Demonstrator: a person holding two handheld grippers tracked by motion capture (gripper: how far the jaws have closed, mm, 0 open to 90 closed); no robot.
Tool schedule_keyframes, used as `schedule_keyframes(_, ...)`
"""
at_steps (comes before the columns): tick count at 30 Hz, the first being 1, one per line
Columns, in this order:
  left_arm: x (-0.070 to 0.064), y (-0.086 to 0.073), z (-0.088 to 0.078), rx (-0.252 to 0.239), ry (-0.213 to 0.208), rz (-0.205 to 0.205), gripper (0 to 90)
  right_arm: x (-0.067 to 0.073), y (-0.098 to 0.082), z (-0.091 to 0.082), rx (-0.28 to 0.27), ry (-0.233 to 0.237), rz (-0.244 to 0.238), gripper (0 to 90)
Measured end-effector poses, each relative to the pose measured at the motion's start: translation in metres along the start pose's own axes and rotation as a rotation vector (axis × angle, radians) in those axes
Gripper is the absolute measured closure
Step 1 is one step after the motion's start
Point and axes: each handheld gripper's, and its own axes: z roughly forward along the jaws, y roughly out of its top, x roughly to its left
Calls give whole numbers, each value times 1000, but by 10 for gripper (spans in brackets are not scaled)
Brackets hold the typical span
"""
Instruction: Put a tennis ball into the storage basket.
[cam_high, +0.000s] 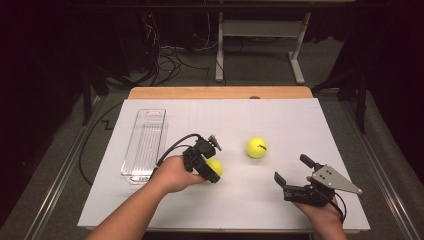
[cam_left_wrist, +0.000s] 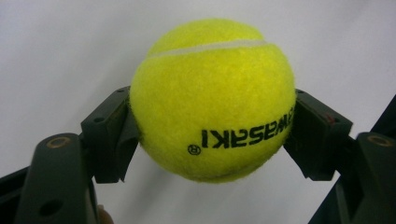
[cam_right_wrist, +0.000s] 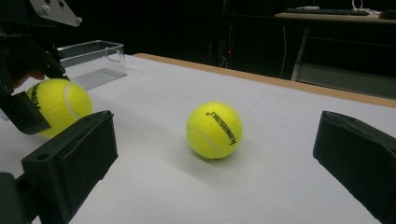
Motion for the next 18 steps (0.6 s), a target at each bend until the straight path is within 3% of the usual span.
schedule_keyframes(6, 5, -14, -12, 8, 14, -25, 266, 0, -1, 1, 2, 2, 5, 2)
schedule_keyframes(18, 14, -30, -19, 14, 17, -55, 265, 2, -1, 2, 7, 3, 0, 2)
